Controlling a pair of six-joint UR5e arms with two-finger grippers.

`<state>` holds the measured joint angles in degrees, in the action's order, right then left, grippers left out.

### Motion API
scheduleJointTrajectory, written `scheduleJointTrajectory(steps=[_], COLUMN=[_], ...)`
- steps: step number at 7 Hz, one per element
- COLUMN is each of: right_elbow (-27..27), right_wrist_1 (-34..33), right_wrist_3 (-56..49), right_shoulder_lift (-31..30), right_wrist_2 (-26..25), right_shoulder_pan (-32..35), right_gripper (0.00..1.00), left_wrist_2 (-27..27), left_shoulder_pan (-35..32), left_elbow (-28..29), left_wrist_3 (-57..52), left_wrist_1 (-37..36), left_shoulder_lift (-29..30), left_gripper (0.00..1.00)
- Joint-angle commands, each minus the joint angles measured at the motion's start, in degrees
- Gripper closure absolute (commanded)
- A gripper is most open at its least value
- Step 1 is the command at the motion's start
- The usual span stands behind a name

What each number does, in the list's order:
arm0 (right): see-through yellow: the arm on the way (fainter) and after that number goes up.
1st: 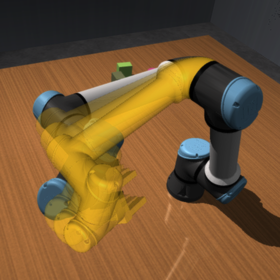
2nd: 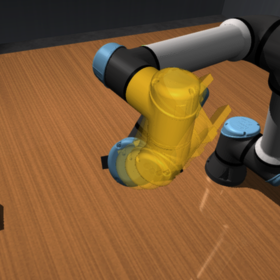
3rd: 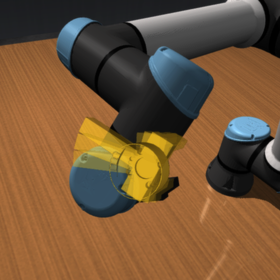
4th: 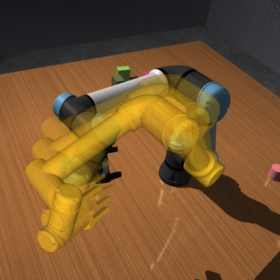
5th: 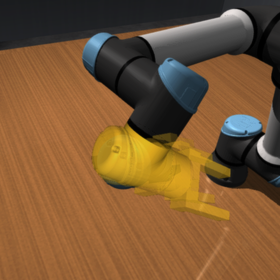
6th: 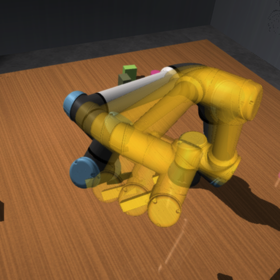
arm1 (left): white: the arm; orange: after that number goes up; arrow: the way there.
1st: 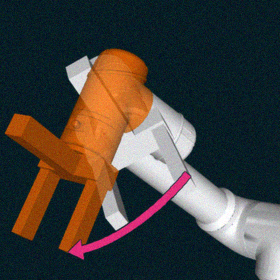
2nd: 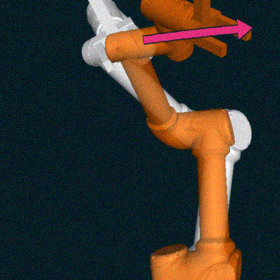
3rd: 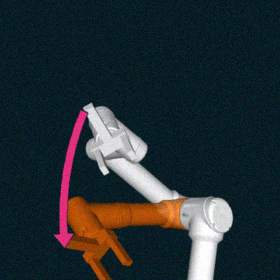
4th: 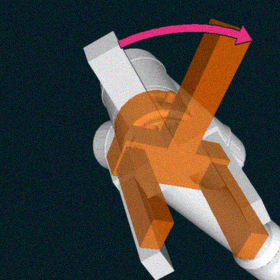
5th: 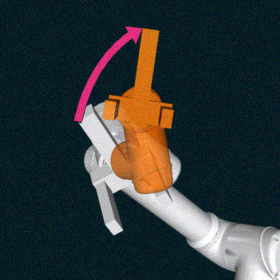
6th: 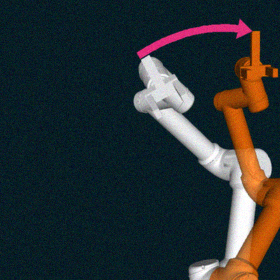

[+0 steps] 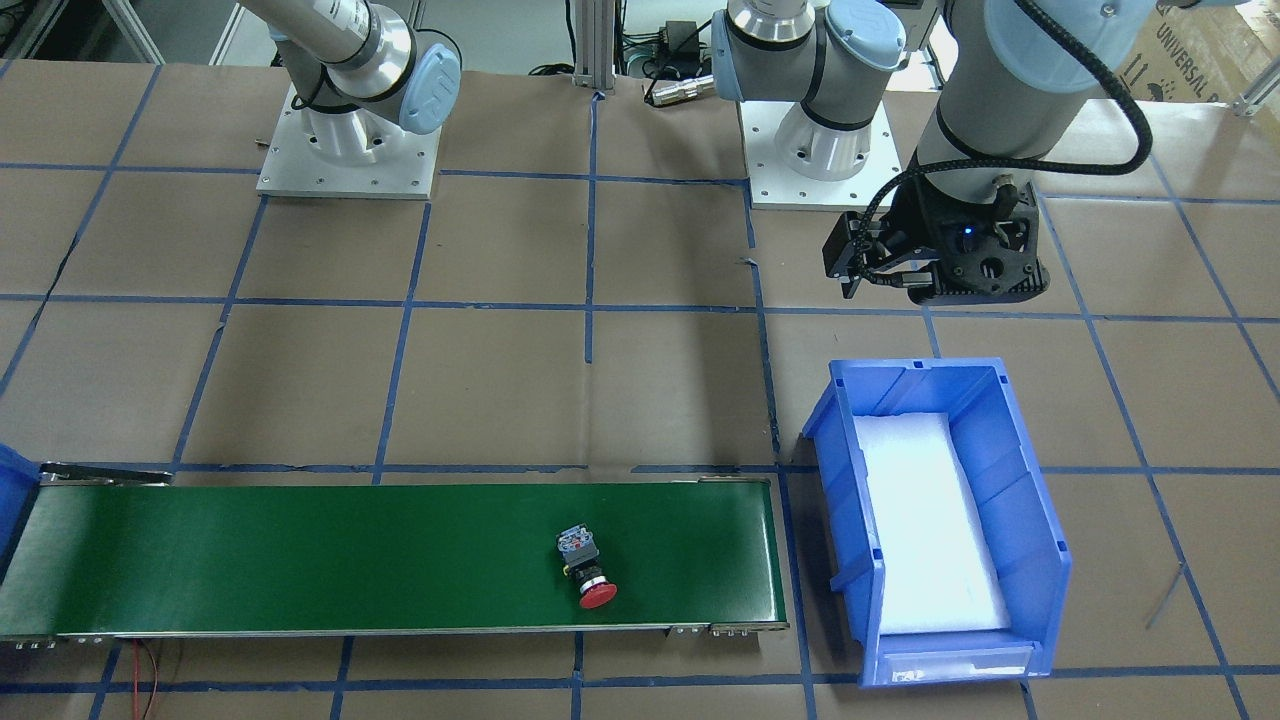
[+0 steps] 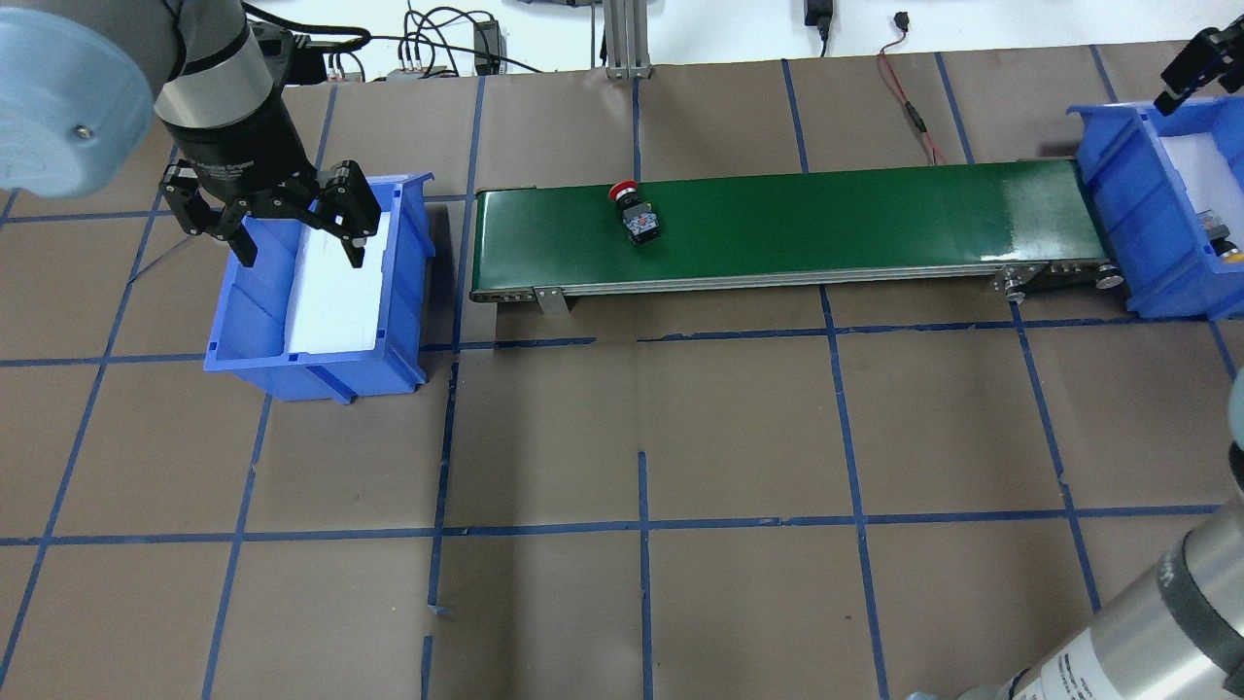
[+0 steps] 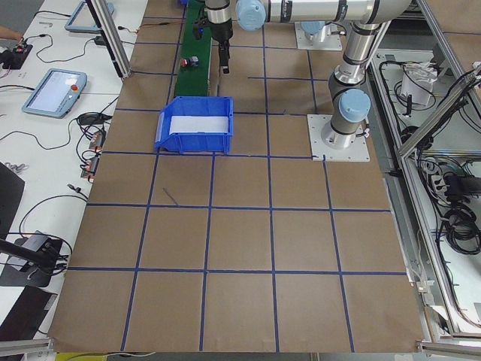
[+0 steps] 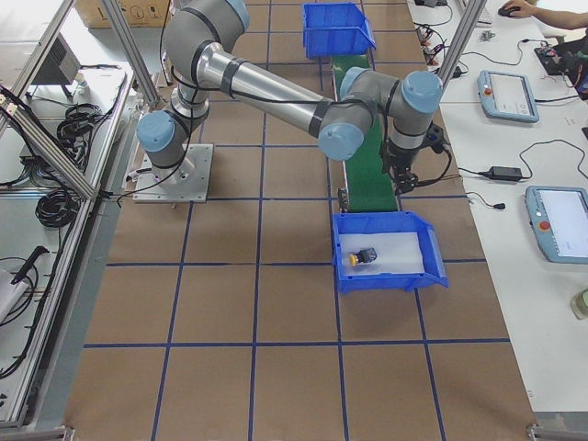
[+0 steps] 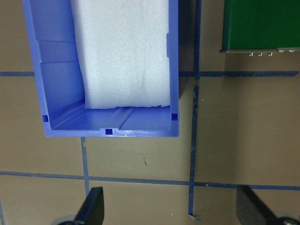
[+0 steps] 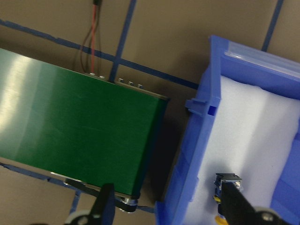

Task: Transport two buttons from left to right
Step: 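Move the right gripper back over the red button on the conveyor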

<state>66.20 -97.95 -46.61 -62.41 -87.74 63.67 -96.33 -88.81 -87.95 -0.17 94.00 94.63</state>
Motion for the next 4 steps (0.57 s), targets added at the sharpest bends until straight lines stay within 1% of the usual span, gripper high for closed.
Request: scheduleJointTrajectory(steps=[1, 2, 4], right_elbow=[1.63, 3.74, 8.3], right_wrist_1=[0.75, -0.38, -1.54], right_wrist_3=[4.73, 11.12, 17.93], right_shoulder_lift=[-1.4, -1.92, -3.76], right_wrist_2=[0.11, -0.24, -0.24], right_shoulder_pan=[10.1, 15.46, 21.29], right_gripper=[0.18, 0.18, 0.18], left_wrist_2=[0.0, -0.09, -0.09], left_shoulder_pan=[0.04, 0.04, 0.04], left_elbow=[-0.03, -0.03, -0.03], left_wrist_3=[0.0, 0.0, 0.0], left_wrist_1=[0.04, 0.04, 0.04], left_shoulder_lift=[0.03, 0.03, -0.06], left_gripper=[0.0, 0.0, 0.0])
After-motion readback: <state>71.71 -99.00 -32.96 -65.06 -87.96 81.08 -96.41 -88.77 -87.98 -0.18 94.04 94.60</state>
